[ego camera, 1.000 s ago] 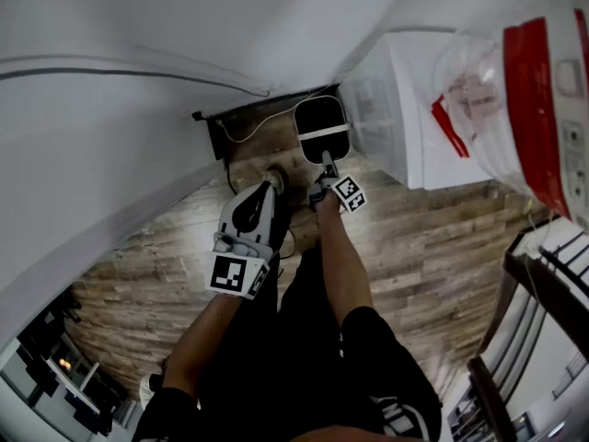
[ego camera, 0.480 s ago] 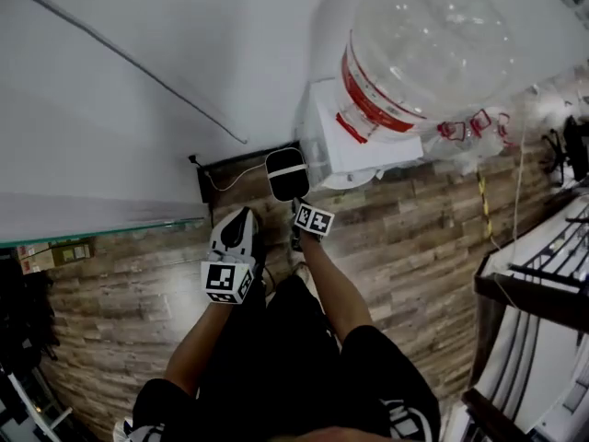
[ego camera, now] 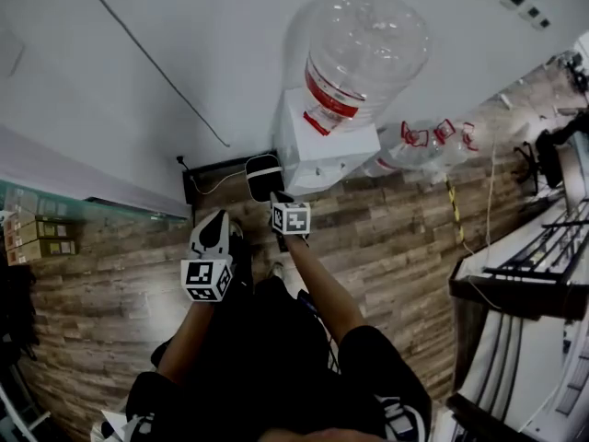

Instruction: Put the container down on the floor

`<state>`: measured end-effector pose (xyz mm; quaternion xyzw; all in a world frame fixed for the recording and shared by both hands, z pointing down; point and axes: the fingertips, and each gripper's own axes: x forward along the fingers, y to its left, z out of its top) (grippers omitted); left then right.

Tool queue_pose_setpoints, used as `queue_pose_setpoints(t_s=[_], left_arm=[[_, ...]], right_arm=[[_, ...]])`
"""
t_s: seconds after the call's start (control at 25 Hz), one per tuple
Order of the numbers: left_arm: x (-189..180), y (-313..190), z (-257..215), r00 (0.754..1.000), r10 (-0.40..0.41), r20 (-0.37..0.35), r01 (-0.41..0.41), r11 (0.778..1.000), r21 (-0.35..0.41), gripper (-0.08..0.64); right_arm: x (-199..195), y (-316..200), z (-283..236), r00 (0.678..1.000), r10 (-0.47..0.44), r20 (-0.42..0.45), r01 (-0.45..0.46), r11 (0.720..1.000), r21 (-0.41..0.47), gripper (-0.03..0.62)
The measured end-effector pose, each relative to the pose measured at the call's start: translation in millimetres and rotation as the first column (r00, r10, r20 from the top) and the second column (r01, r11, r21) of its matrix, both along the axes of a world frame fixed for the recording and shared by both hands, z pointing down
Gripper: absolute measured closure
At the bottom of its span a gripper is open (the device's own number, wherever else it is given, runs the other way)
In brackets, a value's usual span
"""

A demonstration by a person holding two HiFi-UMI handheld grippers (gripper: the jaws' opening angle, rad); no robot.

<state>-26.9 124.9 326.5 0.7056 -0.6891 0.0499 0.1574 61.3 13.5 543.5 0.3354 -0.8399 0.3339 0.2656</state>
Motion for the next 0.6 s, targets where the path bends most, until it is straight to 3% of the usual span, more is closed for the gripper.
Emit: queue_pose_setpoints(t_s=[0.24, 0.4, 0.6], left_arm=[[4, 22, -18, 1.0, 0.008, 0.011, -0.008, 1.0, -0.021, 0.529], [-4, 30, -24, 1.0, 0.016, 0.013, -0.015, 1.0, -0.027, 0.529], [-15, 23, -31, 1.0, 0.03, -0.003, -0.03, 0.999, -0.026, 0.529]], right_arm=[[17, 39, -91, 0.989, 0.04, 0.139, -0.052, 0.995, 0.08, 0.549], [18, 71, -150, 0.982, 0.004, 0.187, -0.041, 0.98, 0.195, 0.549], [17, 98, -203, 0.983, -0.053, 0.178, -0.006, 0.949, 0.314, 0.549]])
